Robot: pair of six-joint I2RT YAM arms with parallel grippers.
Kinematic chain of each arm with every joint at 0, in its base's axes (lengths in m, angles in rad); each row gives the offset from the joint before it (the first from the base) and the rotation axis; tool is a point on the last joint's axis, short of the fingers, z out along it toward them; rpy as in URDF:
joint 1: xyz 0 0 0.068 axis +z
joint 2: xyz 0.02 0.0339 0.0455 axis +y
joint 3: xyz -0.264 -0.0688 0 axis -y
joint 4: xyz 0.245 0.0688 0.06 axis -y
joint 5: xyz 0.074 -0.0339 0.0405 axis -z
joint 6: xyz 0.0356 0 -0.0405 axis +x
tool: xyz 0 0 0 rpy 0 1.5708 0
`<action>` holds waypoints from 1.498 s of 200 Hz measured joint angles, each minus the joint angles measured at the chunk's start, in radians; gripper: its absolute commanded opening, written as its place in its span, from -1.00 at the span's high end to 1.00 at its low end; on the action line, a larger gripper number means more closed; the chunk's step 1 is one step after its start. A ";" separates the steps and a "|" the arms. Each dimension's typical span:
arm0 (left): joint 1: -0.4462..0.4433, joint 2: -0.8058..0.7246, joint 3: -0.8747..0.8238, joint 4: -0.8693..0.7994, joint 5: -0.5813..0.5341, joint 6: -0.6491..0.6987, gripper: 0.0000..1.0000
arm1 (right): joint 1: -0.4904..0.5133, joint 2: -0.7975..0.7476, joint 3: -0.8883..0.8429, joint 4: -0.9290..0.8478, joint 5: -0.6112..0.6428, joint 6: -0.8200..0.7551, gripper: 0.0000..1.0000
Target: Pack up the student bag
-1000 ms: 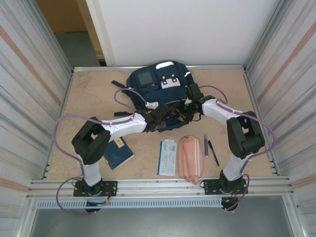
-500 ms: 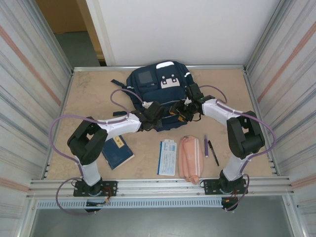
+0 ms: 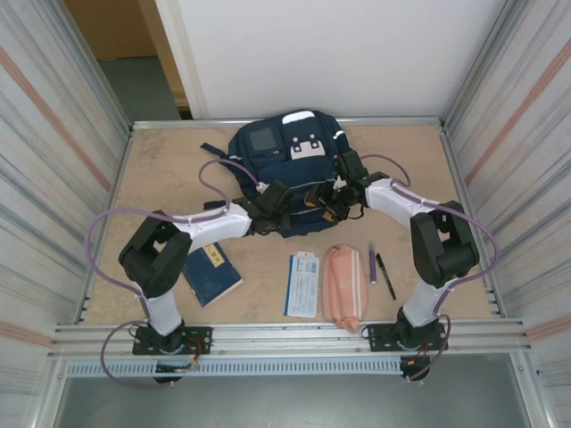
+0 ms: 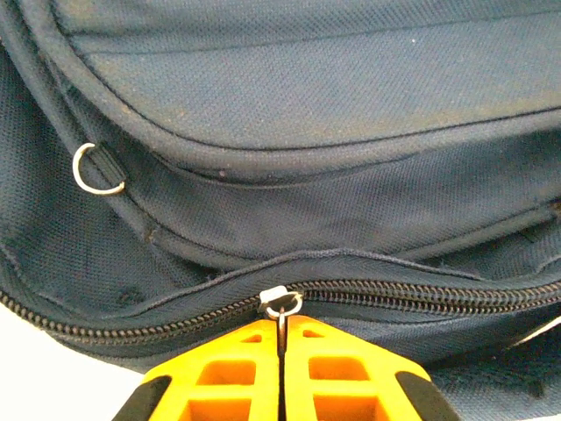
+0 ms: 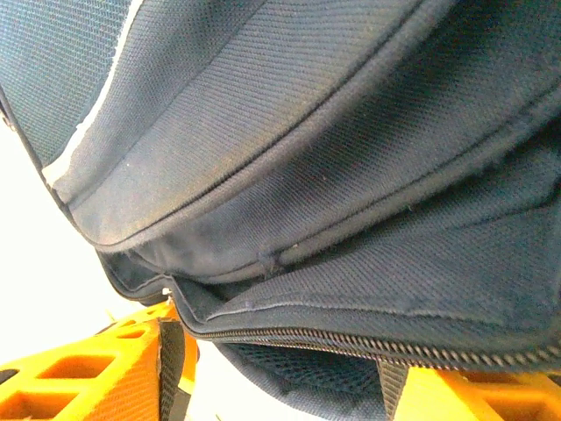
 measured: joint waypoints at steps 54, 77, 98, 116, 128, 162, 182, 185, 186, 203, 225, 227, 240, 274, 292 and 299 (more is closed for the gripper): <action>0.016 -0.086 -0.092 0.099 0.146 0.059 1.00 | 0.067 -0.059 0.000 -0.095 0.105 0.182 -0.35; 0.014 -0.087 -0.109 0.169 0.240 0.085 1.00 | 0.095 -0.057 0.000 -0.102 0.113 0.270 -0.33; 0.014 -0.087 -0.114 0.223 0.328 0.104 1.00 | 0.106 -0.032 0.004 -0.093 0.104 0.319 0.09; 0.006 -0.087 -0.121 0.267 0.373 0.116 1.00 | 0.106 0.013 0.012 -0.080 0.103 0.340 0.71; 0.000 -0.090 -0.133 0.288 0.385 0.129 1.00 | 0.101 0.034 0.012 -0.082 0.102 0.350 0.88; 0.003 -0.106 -0.156 0.313 0.396 0.177 1.00 | 0.073 0.040 0.016 -0.081 0.061 0.342 1.00; 0.017 -0.135 -0.188 0.336 0.395 0.206 1.00 | 0.061 0.014 0.016 -0.087 0.045 0.322 1.00; 0.021 -0.140 -0.194 0.341 0.395 0.212 1.00 | 0.060 0.006 0.016 -0.090 0.045 0.319 1.00; 0.021 -0.141 -0.196 0.343 0.395 0.213 1.00 | 0.059 0.005 0.016 -0.090 0.045 0.319 1.00; 0.043 -0.171 -0.226 0.362 0.382 0.245 1.00 | 0.052 -0.045 0.016 -0.111 0.050 0.289 1.00; 0.093 -0.184 -0.250 0.397 0.375 0.280 1.00 | 0.041 -0.122 0.016 -0.129 0.057 0.243 1.00; 0.100 -0.184 -0.253 0.403 0.379 0.282 1.00 | 0.040 -0.127 0.015 -0.130 0.057 0.238 1.00; 0.150 -0.176 -0.260 0.426 0.401 0.282 1.00 | 0.037 -0.159 0.017 -0.135 0.058 0.200 1.00; 0.267 -0.131 -0.252 0.447 0.398 0.281 1.00 | 0.038 -0.171 0.048 -0.146 0.063 0.119 1.00; 0.316 -0.100 -0.237 0.446 0.399 0.261 1.00 | 0.038 -0.171 0.051 -0.144 0.057 0.091 1.00; 0.335 -0.096 -0.237 0.443 0.399 0.252 1.00 | 0.038 -0.170 0.051 -0.144 0.053 0.080 1.00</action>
